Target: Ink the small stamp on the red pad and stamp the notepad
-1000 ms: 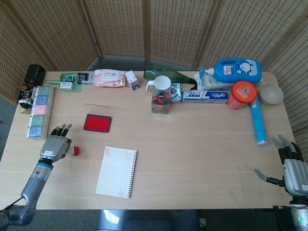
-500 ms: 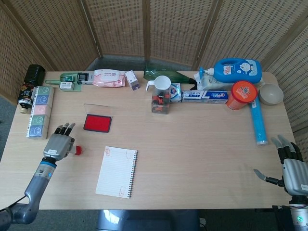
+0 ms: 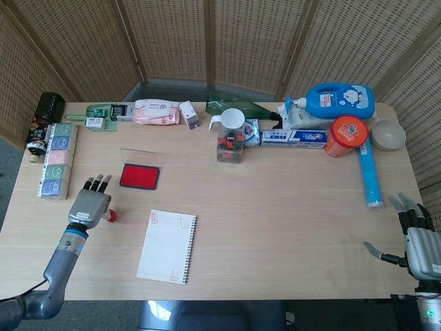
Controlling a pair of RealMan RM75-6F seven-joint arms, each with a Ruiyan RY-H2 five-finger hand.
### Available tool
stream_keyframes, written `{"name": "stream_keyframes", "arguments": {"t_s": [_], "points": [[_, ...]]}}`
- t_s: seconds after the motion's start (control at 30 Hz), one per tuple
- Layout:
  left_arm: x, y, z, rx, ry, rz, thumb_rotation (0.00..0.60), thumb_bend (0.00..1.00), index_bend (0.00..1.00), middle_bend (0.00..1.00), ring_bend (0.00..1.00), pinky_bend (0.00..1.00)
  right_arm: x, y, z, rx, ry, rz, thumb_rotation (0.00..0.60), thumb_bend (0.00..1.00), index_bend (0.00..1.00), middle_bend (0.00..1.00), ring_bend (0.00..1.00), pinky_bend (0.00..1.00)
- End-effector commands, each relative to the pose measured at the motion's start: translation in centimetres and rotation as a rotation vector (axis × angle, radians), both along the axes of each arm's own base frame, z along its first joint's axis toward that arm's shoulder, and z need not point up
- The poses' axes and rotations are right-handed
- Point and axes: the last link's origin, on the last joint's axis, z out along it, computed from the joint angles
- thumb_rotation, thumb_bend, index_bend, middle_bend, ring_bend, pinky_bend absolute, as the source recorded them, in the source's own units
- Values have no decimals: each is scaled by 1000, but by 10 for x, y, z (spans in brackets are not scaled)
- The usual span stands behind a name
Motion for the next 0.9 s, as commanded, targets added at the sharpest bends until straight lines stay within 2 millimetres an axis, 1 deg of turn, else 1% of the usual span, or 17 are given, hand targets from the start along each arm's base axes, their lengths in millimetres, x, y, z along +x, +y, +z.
{"name": "stream_keyframes", "arguments": {"t_s": [0.03,0.27,0.7,0.9], "points": [[6,1,-1,2,17,-9,600,277,624,0,0,100,0,0,1,0,-1,0,399,0,0,0,0,0],[14,2,-3,13,47,-21,600,277,608,0,0,100,1,0,1,-3,-3,-1,399,1,0,0,0,0],[21,3,-11,5,99,-20,600,277,575,0,0,100,1,1,2,-3,-4,-5,398,0,0,0,0,0],[23,4,-9,20,100,-15,600,277,549,0,0,100,1,1,3,-4,-5,-5,400,0,0,0,0,0]]}}
